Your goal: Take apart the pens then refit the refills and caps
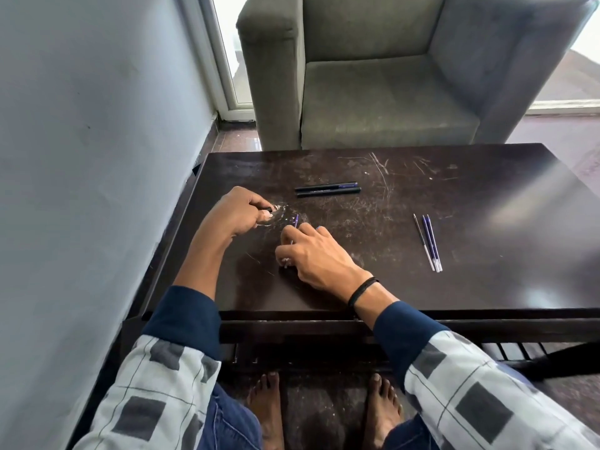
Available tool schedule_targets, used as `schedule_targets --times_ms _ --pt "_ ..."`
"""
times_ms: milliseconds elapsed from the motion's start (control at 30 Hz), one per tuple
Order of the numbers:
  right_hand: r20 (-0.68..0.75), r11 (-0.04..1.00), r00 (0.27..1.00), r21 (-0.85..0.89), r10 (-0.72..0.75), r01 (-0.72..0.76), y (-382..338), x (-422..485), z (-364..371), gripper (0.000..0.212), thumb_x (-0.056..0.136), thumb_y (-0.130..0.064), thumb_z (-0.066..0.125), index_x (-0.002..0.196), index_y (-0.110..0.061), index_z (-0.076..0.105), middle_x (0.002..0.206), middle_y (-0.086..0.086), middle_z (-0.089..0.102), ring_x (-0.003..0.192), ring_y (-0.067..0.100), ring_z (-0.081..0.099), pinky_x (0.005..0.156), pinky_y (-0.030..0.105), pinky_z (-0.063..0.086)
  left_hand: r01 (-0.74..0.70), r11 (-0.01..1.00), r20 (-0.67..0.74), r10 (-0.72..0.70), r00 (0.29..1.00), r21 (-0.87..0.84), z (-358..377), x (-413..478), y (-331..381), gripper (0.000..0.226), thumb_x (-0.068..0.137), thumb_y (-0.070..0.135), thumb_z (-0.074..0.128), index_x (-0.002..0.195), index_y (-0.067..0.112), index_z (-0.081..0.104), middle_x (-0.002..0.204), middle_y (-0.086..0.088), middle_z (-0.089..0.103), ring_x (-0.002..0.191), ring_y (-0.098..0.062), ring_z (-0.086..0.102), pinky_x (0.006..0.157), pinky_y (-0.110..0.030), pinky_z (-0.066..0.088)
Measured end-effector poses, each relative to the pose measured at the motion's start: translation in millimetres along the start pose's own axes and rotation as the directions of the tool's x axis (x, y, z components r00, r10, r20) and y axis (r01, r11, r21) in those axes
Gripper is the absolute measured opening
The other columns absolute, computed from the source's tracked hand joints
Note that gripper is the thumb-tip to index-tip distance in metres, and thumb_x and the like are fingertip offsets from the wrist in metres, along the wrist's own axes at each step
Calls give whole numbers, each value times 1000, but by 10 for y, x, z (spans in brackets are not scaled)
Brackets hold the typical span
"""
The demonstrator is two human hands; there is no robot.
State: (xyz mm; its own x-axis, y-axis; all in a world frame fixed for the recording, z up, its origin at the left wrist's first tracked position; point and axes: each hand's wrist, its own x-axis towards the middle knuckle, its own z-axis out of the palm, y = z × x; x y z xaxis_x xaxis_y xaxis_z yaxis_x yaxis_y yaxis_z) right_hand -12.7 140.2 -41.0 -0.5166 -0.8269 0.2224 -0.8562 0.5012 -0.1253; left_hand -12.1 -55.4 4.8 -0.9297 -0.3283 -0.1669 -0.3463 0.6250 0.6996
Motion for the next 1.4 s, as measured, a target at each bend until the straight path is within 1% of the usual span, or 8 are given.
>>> schedule_targets --times_ms 267,433,500,600,767,967,1233,1400 --pt "-104 994 989 -38 -102 99 63 34 -58 24 95 -20 51 114 -35 56 130 -10 54 108 22 50 86 41 41 -48 996 35 51 998 -72 -116 -152 101 22 91 -2 70 106 11 80 93 -8 77 73 -13 63 78 -31 54" --pt "-314 1000 949 -9 10 -14 240 85 -246 31 91 -13 58 117 -30 60 117 -9 62 89 23 53 76 41 44 -35 970 118 65 991 -241 -138 -262 212 23 93 -5 66 111 4 78 104 -19 76 85 -17 64 79 -28 55" --pt "-387 996 920 88 58 -26 307 86 -243 25 90 -6 60 109 -21 65 107 -2 62 81 24 52 73 42 48 -20 961 165 68 984 -276 -115 -295 242 23 94 -4 64 112 4 77 99 -19 74 82 -15 60 72 -21 51" --pt "-449 949 864 300 228 -94 348 73 -277 16 90 -2 64 100 -14 70 99 0 63 84 22 55 78 31 48 -16 947 216 90 972 -321 -88 -296 255 23 93 -2 67 110 9 78 92 -14 73 83 -20 57 80 -29 51" --pt "-385 802 798 565 463 -193 389 98 -373 11 91 -8 66 98 -16 68 97 -9 64 91 10 60 84 26 50 -28 949 244 109 963 -314 -48 -309 296 24 93 1 69 109 14 79 100 -23 74 84 -21 60 86 -33 52" --pt "-327 797 837 572 439 -195 324 61 -380 16 92 -6 65 101 -18 65 97 -11 65 90 6 61 82 30 54 -20 947 267 111 957 -320 8 -322 345 27 95 -1 66 118 10 74 91 -11 70 71 -7 63 65 -14 53" --pt "-310 798 849 570 428 -194 288 74 -343 15 91 -8 67 99 -20 64 93 -12 67 84 5 62 77 30 54 6 925 288 113 951 -380 34 -312 349 25 94 0 67 117 10 74 88 -7 71 69 -9 62 62 -15 52" --pt "-257 773 866 600 429 -206 324 73 -393 24 88 -6 66 104 -24 68 102 -16 67 84 -2 63 78 18 52 41 923 278 73 958 -382 87 -289 345 18 93 -1 68 108 5 75 84 -10 66 75 -16 59 62 -17 53"
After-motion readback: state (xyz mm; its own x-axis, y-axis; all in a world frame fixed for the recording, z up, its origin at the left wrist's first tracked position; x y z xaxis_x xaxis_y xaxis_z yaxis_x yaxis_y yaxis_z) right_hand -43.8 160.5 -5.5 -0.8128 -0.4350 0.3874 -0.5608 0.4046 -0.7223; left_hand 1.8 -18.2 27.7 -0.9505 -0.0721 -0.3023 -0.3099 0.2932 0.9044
